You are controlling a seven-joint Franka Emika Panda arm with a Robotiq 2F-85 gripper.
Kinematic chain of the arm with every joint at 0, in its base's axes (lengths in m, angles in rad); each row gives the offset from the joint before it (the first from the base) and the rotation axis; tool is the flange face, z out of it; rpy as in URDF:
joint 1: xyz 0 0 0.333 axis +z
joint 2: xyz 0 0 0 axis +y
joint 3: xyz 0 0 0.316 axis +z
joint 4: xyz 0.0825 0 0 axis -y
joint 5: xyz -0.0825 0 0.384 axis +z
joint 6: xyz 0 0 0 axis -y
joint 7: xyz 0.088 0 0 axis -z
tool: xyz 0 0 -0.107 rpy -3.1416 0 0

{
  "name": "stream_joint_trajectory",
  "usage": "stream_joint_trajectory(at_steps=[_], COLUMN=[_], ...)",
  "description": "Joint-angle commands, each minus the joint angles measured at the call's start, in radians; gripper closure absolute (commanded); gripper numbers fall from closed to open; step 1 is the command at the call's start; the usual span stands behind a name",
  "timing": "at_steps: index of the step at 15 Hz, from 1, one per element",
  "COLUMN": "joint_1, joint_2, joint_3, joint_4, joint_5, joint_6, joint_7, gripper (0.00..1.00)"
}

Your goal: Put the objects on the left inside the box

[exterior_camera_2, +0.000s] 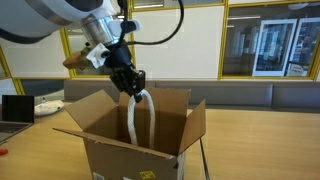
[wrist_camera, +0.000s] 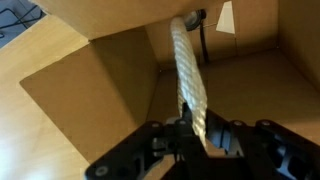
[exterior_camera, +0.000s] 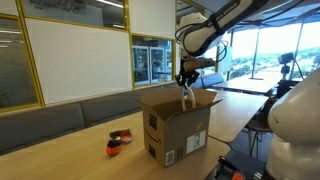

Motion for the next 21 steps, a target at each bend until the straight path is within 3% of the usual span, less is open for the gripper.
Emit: stream_joint_trajectory(at_steps=[1, 8, 9, 12, 18, 21], joint_1=[0.0, 0.004, 0.0, -0.004, -0.001, 0.012], joint_2=[0.086, 0.234, 0.252, 0.295, 0.31, 0.262], joint_3=[-0.05, -0.104, -0.105, -0.111, -0.096, -0.06], joint_4=[-0.011, -0.009, -0.002, 0.004, 0.014, 0.008], joint_5=[0.096, 0.253, 0.259, 0.259, 0.227, 0.198], joint_6=[0.109, 0.183, 0.172, 0.169, 0.162, 0.16], joint_7=[-0.106, -0.264, -0.271, -0.28, -0.245, -0.215], gripper=[0.88, 0.85, 0.62, 0.52, 0.05, 0.0])
